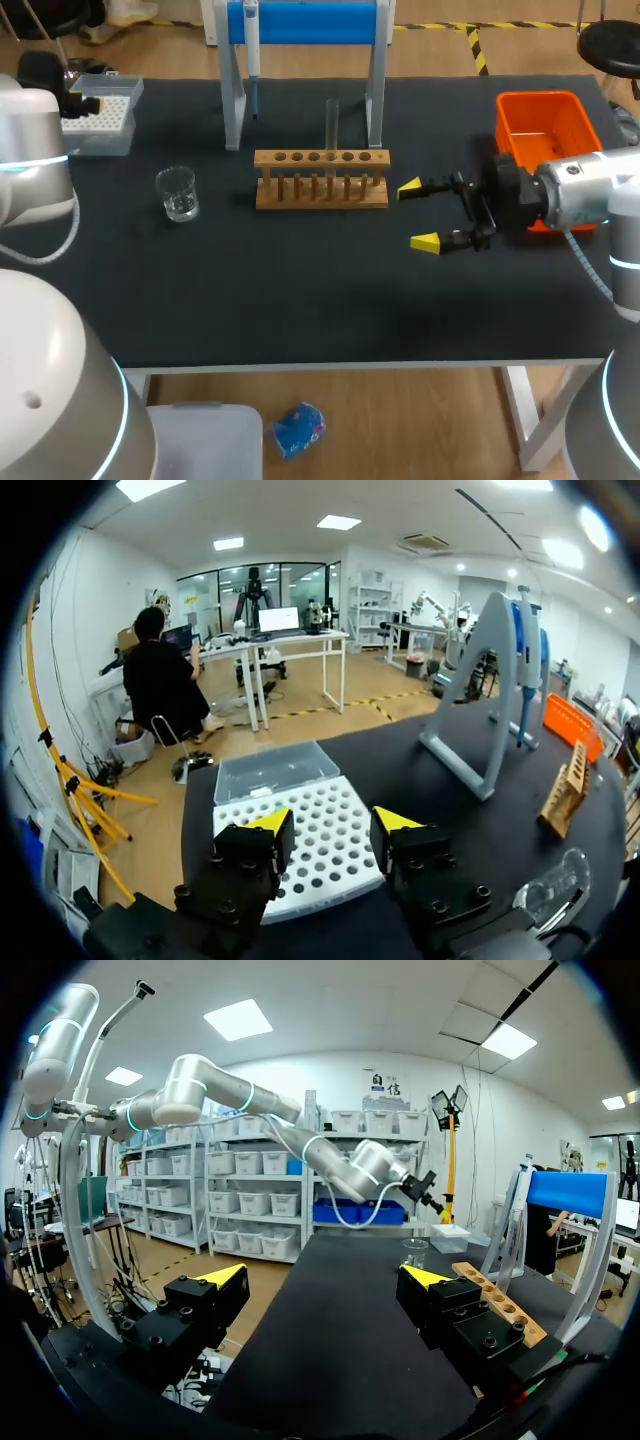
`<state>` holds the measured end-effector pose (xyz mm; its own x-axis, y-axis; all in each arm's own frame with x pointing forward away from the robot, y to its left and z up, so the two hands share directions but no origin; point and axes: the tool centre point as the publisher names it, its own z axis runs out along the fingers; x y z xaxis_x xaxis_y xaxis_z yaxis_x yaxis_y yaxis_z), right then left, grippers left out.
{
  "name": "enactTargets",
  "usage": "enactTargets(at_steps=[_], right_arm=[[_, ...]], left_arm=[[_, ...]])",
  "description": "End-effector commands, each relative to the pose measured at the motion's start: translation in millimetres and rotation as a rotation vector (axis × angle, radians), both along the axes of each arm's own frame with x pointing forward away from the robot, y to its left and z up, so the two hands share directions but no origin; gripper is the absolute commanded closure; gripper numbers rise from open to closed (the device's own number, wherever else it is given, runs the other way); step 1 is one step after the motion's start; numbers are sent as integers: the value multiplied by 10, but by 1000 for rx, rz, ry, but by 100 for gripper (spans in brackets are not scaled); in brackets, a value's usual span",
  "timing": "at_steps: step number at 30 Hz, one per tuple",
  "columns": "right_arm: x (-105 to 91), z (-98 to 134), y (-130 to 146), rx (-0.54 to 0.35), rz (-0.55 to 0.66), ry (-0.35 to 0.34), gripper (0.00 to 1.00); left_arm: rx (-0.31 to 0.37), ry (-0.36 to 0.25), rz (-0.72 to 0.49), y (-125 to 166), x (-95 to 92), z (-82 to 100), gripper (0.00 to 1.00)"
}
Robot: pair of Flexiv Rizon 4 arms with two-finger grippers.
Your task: Invert the test tube, pick up the pipette, mount the tip to pipette, aspirate from beaker and dispense into the tube, eject the tip, return the pipette, and cap with the stopper.
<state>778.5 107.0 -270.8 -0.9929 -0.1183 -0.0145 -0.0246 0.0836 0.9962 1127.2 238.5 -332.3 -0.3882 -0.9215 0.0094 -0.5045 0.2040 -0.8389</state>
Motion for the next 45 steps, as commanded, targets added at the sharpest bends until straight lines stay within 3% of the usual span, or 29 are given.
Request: enactTargets(at_steps=[1, 11, 24, 42, 45], right_arm=[[-4, -3, -2, 0, 0, 0, 0], [-4, -3, -2, 0, 0, 0, 0], [-4, -3, -2, 0, 0, 0, 0], [-4, -3, -2, 0, 0, 0, 0], [-4, -3, -2, 0, 0, 0, 0]], left_arm=[[6, 7, -5, 44, 160, -115, 54], [22, 10, -24, 98, 319, -201, 59], [21, 27, -30, 90, 321, -282, 70], [45, 2, 5, 159, 325, -248, 69], [59, -12, 0, 139, 335, -235, 64]])
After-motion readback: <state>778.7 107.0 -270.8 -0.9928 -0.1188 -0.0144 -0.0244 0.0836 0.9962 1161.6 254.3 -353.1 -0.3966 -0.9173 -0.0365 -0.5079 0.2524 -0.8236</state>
